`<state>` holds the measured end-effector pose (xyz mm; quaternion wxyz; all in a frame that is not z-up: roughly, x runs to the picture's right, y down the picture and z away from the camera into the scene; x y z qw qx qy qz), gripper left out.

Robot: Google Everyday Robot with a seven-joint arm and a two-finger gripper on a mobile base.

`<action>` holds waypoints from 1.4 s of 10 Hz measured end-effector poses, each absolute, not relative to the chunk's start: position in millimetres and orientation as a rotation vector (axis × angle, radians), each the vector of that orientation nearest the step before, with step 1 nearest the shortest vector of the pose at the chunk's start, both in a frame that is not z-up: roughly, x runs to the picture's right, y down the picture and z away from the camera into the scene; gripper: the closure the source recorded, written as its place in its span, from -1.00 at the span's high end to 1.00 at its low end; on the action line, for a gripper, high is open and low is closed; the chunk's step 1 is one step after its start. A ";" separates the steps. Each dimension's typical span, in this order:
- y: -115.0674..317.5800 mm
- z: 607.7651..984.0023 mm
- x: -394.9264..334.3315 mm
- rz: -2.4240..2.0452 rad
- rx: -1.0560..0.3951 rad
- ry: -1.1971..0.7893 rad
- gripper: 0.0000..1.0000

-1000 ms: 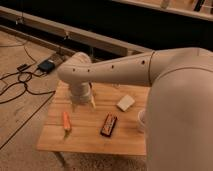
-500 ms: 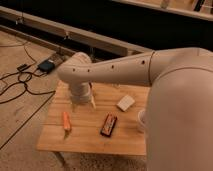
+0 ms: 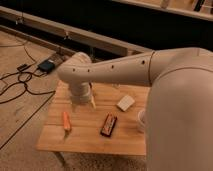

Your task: Pick up the ceramic cup

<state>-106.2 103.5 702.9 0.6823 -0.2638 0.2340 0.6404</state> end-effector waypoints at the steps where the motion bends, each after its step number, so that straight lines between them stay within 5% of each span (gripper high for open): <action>1: 103.5 702.9 -106.2 1.436 -0.592 0.525 0.30; 14: 91.9 723.4 -51.9 1.512 -0.555 0.546 0.30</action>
